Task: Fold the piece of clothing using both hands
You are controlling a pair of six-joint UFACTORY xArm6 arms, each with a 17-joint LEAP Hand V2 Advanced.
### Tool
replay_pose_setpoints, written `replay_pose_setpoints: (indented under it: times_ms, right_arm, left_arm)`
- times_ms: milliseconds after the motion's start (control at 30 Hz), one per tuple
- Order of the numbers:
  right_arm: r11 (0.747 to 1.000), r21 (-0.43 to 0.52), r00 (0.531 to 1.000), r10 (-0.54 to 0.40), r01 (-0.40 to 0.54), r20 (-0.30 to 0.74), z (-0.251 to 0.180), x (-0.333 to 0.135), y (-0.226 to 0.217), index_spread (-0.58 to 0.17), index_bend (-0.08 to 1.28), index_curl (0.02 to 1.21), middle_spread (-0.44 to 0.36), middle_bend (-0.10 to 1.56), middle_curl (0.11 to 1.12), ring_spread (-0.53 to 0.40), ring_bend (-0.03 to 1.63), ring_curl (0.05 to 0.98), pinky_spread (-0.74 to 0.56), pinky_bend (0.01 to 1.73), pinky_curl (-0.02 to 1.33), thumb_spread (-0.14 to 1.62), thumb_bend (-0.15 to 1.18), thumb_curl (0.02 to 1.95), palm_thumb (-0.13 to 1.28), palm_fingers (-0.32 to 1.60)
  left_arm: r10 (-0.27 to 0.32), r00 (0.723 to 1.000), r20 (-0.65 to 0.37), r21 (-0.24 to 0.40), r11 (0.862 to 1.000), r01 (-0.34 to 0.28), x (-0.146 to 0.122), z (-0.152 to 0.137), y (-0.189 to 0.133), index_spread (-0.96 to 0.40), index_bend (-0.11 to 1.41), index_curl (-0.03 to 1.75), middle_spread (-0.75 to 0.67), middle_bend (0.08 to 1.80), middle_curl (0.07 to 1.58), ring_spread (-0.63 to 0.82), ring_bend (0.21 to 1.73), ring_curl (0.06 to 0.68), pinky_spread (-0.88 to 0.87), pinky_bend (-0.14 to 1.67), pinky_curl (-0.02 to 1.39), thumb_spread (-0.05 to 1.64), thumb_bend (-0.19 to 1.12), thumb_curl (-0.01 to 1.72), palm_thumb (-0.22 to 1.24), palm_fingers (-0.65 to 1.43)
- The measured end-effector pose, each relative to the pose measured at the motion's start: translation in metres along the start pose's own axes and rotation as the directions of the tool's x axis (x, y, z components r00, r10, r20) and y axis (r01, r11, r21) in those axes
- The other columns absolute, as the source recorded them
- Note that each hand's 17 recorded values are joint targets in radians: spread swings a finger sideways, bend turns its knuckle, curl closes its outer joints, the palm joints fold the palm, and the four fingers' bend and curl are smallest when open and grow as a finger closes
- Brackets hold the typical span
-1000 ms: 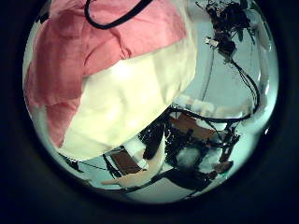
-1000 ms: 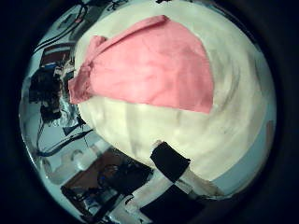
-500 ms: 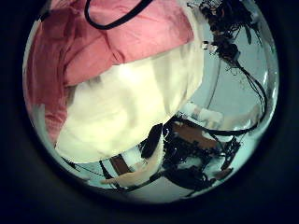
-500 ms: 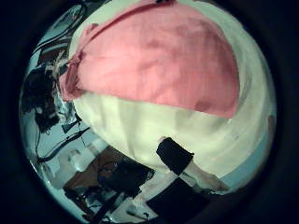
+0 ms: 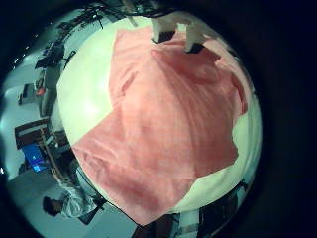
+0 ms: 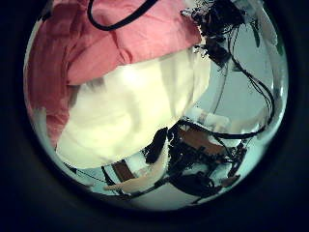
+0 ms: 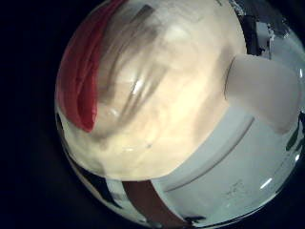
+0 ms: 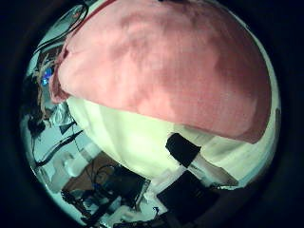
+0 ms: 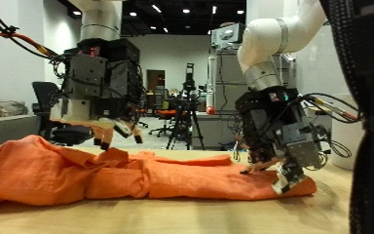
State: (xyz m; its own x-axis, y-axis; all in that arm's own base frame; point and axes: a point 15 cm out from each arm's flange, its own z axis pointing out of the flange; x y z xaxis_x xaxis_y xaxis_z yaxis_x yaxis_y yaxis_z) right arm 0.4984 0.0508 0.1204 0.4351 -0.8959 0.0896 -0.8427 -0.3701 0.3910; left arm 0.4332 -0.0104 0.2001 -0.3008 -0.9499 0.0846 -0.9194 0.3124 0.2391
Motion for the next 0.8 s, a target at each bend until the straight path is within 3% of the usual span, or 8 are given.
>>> replay_pose_setpoints:
  times_ms: [167, 333, 400, 467, 533, 600, 733, 800]
  right_arm:
    - [1.0, -0.015, 0.999, -0.006, 0.005, -0.033, 0.005, 0.006, 0.001, -0.341, 0.16, 0.28, -0.067, 0.22, 0.34, 0.08, 0.37, 0.252, 0.23, 0.26, 0.3, 0.93, -0.01, 0.34, 0.71, 0.23]
    - [1.0, -0.016, 0.999, -0.006, 0.006, -0.04, 0.006, 0.008, 0.002, -0.338, 0.18, 0.28, -0.123, 0.29, 0.36, -0.063, 0.47, 0.271, 0.08, 0.24, 0.29, 0.9, -0.02, 0.35, 0.78, 0.42]
    - [1.0, -0.013, 0.998, -0.008, 0.008, -0.059, 0.003, 0.013, 0.003, -0.355, 0.17, 0.29, -0.153, 0.35, 0.38, -0.154, 0.56, 0.286, -0.05, 0.29, 0.29, 0.89, -0.02, 0.36, 0.8, 0.65]
    - [1.0, -0.004, 0.998, -0.007, 0.007, -0.067, -0.002, 0.015, 0.004, -0.362, 0.15, 0.28, -0.173, 0.35, 0.39, -0.207, 0.62, 0.298, -0.14, 0.33, 0.29, 0.88, -0.02, 0.36, 0.81, 0.72]
    - [1.0, 0.001, 0.998, -0.005, 0.005, -0.068, -0.005, 0.016, 0.005, -0.395, 0.17, 0.29, -0.214, 0.41, 0.41, -0.301, 0.71, 0.328, -0.33, 0.43, 0.3, 0.87, -0.02, 0.37, 0.84, 0.96]
    - [1.0, 0.001, 0.997, -0.005, 0.005, -0.072, -0.006, 0.017, 0.006, -0.41, 0.17, 0.3, -0.231, 0.43, 0.43, -0.334, 0.73, 0.346, -0.42, 0.47, 0.31, 0.87, -0.02, 0.37, 0.84, 1.01]
    - [1.0, -0.019, 0.994, -0.011, 0.009, -0.106, -0.001, 0.025, 0.014, -0.449, 0.36, 0.4, -0.272, 0.6, 0.51, -0.366, 0.83, 0.412, -0.6, 0.61, 0.36, 0.85, -0.03, 0.37, 0.86, 1.37]
    - [1.0, -0.025, 0.992, -0.01, 0.007, -0.123, 0.0, 0.029, 0.016, -0.446, 0.45, 0.44, -0.267, 0.69, 0.55, -0.353, 0.89, 0.436, -0.64, 0.66, 0.38, 0.84, -0.03, 0.37, 0.86, 1.39]
  left_arm:
    - [0.0, 1.0, 0.002, 0.006, 1.0, 0.0, 0.0, -0.003, 0.0, -0.05, 0.17, 0.32, 0.23, 0.17, 0.26, 0.47, 0.46, 0.241, 0.52, 0.23, 0.33, 0.95, -0.03, 0.31, 0.2, -0.02]
    - [-0.001, 1.0, 0.005, 0.01, 1.0, 0.001, 0.0, -0.005, 0.001, -0.05, 0.17, 0.32, 0.23, 0.18, 0.26, 0.47, 0.46, 0.239, 0.52, 0.23, 0.32, 0.95, -0.03, 0.31, 0.2, -0.02]
    - [-0.001, 1.0, 0.007, 0.011, 1.0, 0.001, 0.0, -0.006, 0.001, -0.05, 0.17, 0.32, 0.23, 0.18, 0.26, 0.47, 0.46, 0.239, 0.52, 0.23, 0.32, 0.95, -0.03, 0.3, 0.2, -0.02]
    - [-0.002, 1.0, 0.008, 0.012, 1.0, 0.002, -0.001, -0.007, 0.001, -0.04, 0.17, 0.32, 0.23, 0.18, 0.26, 0.47, 0.46, 0.24, 0.52, 0.23, 0.32, 0.95, -0.03, 0.3, 0.2, -0.02]
    - [-0.002, 1.0, 0.008, 0.012, 1.0, 0.002, -0.001, -0.007, 0.002, -0.04, 0.17, 0.32, 0.23, 0.18, 0.27, 0.47, 0.46, 0.239, 0.52, 0.23, 0.32, 0.95, -0.03, 0.3, 0.21, -0.01]
    - [-0.002, 1.0, 0.008, 0.012, 1.0, 0.002, -0.001, -0.007, 0.001, -0.04, 0.17, 0.32, 0.23, 0.18, 0.27, 0.47, 0.46, 0.239, 0.52, 0.23, 0.32, 0.95, -0.03, 0.3, 0.21, -0.01]
    - [-0.003, 1.0, 0.008, 0.012, 1.0, 0.003, -0.001, -0.007, 0.002, -0.04, 0.17, 0.32, 0.22, 0.18, 0.27, 0.47, 0.46, 0.238, 0.52, 0.23, 0.32, 0.96, -0.03, 0.3, 0.21, -0.01]
    - [-0.003, 1.0, 0.008, 0.014, 1.0, 0.003, -0.002, -0.007, 0.002, -0.04, 0.17, 0.32, 0.22, 0.18, 0.27, 0.47, 0.46, 0.237, 0.51, 0.23, 0.32, 0.96, -0.03, 0.3, 0.21, -0.01]
